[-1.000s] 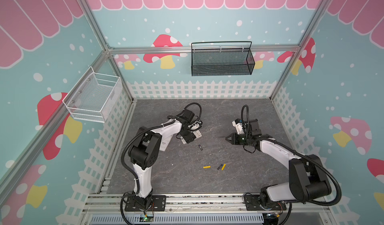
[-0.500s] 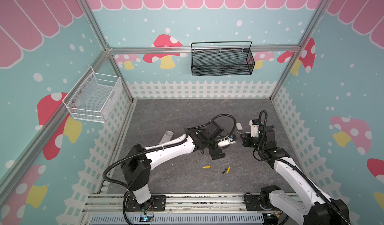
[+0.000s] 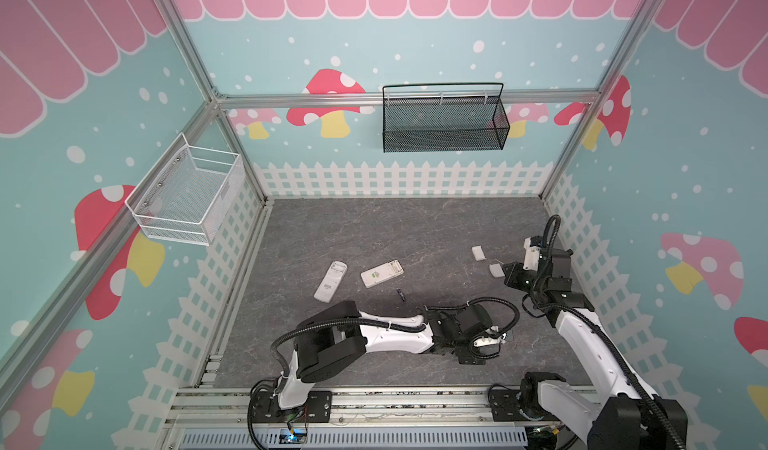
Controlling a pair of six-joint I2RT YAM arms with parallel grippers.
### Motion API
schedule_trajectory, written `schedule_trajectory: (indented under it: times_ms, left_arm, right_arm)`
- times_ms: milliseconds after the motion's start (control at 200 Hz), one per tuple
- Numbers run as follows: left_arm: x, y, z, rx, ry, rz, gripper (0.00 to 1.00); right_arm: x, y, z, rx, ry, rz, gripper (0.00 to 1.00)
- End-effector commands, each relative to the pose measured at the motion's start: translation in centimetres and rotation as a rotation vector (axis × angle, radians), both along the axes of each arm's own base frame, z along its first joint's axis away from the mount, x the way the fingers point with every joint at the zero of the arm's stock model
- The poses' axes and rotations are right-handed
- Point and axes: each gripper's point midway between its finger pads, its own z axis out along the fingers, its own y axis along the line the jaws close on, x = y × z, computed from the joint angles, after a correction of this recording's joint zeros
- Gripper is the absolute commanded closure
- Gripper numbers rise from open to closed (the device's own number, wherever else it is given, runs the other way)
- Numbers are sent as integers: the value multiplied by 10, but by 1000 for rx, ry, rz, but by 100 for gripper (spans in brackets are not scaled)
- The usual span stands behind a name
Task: Unload the batteries from the remote control
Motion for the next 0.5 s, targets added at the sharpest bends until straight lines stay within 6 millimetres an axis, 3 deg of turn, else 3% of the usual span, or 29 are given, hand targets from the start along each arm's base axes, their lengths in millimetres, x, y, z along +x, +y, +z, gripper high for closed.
schedule_trajectory:
  times_ms: [0, 360, 495]
  left_arm:
    - [2, 8, -10, 8, -63, -6, 1]
    - [20, 26, -31, 22, -107, 19, 1]
    - [15, 27, -21, 21, -91, 6, 1]
  right_arm:
    - [4, 3, 13, 14, -27, 36, 100]
    - [8, 7, 9, 57, -43, 54, 100]
    - [10, 21, 6, 111, -74, 122, 100]
